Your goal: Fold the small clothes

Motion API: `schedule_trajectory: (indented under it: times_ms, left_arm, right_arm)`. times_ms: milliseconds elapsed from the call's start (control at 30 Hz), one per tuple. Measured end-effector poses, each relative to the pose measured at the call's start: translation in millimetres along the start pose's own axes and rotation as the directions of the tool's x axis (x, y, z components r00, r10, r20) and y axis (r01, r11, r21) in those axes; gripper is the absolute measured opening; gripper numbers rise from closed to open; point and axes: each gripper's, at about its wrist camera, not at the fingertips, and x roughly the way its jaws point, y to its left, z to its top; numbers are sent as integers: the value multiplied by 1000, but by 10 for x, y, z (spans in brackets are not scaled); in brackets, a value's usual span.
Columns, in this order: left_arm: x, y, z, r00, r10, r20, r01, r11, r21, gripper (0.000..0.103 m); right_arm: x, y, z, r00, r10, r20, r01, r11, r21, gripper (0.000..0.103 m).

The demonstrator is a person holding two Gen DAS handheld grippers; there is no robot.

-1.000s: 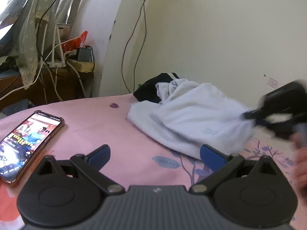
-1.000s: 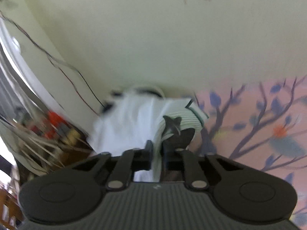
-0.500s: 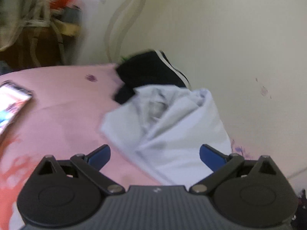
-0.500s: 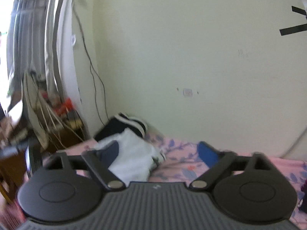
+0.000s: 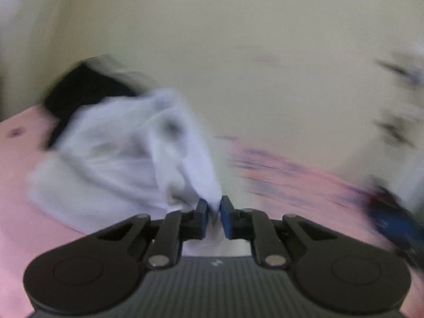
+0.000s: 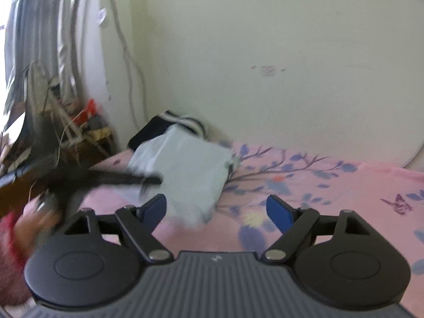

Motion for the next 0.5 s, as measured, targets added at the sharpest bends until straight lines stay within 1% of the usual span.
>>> schedule_trajectory:
  times_ms: [33,67,100,133,200,267,300,367,400,500]
  left_arm:
    - [-121,-174,-134,996,-92,-7,92,995,41,8]
    - [-228,-328,-271,987,-158,-16,159,984,80,8]
    - [-305,-445,-385,978,-208,-27,209,971,113,8]
    - [-387,-554,-507,968,-249,-39,252,957,146,9]
    - [-535,-670,-698,956,-287,-58,292,936,195,12]
    - [-669,-628,-771,956,-287,-58,293,935,202,13]
    - [-742,-550,-778,961,-272,-48,276,942,191,13]
    - [-854,-337,-715,974,-227,-15,227,963,143,14]
    - [-908,-201,-681,981,-195,7,193,975,110,16]
    - [-1046,105,-604,993,-98,60,97,995,33,17]
  right_arm:
    - [17,-64,65,1000,4,-5,-4,1000,24,78]
    - [43,-116,126,1000,7,-11,-7,999,45,78]
    - [76,-145,173,1000,12,-13,-11,998,60,79]
    - [133,-149,239,999,27,-17,-26,997,73,79]
    - [247,-92,309,998,61,-35,-58,995,81,80]
    - [395,52,373,994,94,-59,-90,994,61,83]
    - [492,160,399,991,111,-77,-109,994,30,86]
    - [718,365,432,986,119,-115,-125,991,-53,85]
    - [842,464,436,986,105,-133,-118,989,-94,85]
    - [1315,741,446,984,40,-173,-76,975,-207,85]
